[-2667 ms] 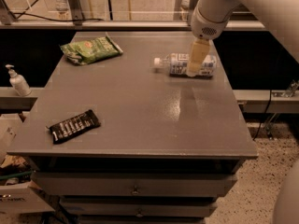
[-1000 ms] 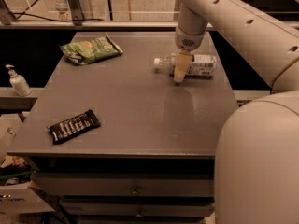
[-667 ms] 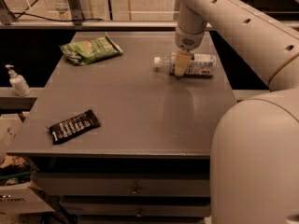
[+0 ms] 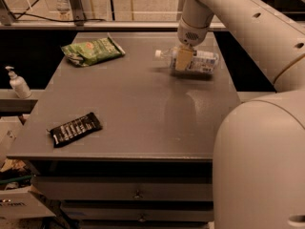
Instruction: Place blue plastic bottle upright
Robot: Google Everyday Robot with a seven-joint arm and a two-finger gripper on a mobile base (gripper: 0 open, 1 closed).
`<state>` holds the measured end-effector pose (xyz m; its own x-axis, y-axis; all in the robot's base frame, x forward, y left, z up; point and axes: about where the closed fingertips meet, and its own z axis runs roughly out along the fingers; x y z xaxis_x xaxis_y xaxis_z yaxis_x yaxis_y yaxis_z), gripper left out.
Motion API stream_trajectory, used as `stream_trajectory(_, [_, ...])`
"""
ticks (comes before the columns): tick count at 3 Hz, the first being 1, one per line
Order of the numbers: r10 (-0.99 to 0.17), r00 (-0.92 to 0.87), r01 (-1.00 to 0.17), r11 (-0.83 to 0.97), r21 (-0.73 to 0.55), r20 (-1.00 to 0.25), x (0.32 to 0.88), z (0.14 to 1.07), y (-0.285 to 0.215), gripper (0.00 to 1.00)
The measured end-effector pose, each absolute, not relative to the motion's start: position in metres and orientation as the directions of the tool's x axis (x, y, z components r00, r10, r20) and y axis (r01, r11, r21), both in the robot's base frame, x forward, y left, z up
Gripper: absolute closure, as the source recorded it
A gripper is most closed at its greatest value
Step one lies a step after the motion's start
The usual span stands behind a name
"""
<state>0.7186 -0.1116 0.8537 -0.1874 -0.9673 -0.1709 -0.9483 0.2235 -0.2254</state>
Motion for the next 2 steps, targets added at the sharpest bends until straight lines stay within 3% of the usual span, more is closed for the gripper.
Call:
stream_trajectory(1, [-0.938, -0.151, -0.957, 0.217, -0.191, -0.311, 0.712, 0.871, -0.095, 1.00])
stream_trajectory(2, [-0.860, -0.107, -0.971, 0.199, -0.136, -0.499, 0.700, 0.887, -0.067, 1.00])
